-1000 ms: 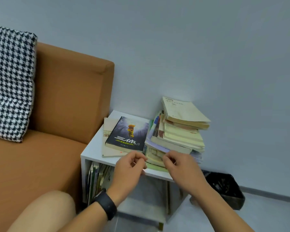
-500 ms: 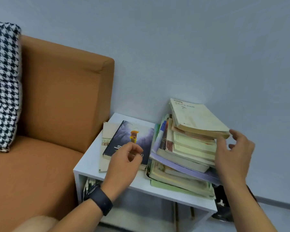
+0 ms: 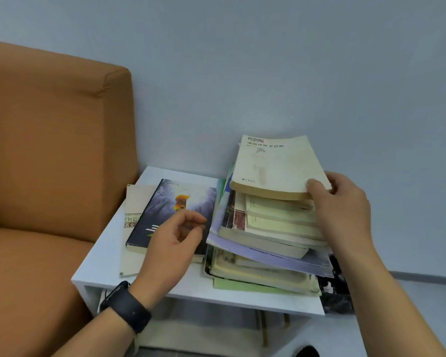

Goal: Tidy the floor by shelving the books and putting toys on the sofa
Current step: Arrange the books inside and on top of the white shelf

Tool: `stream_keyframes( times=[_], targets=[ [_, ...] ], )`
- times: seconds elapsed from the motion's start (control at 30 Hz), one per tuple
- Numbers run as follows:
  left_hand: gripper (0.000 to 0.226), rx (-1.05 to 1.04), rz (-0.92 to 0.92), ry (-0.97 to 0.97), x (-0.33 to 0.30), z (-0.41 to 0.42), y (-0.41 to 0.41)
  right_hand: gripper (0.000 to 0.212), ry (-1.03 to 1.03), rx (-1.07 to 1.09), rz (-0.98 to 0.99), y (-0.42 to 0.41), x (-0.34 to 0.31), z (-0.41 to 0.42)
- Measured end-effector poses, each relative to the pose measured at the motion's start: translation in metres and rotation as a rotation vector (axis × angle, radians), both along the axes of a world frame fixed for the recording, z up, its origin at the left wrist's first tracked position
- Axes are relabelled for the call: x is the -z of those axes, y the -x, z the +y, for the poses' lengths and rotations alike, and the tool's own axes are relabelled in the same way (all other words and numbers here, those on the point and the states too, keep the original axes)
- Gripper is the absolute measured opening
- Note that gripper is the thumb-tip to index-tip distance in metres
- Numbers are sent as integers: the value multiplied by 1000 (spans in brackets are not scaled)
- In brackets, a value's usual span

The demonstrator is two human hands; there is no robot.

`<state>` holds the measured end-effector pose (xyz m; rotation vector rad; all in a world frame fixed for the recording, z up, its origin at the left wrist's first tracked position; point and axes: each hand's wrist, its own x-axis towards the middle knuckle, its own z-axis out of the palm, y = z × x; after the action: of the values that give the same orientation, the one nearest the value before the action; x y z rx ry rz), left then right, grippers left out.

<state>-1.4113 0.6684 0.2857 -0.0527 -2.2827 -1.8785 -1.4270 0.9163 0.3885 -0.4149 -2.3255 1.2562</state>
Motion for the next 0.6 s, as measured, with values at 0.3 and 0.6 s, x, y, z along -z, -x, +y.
stream_keyframes(
  times=[0.3,0.6],
  targets=[
    [46,392,-426,-1019,-41,-30,-11,48,108,-550,-55,-53,10,-81],
    [47,202,-383,-744,-43,-74,5,26,-545,-155,100,-28,21,-68]
  ],
)
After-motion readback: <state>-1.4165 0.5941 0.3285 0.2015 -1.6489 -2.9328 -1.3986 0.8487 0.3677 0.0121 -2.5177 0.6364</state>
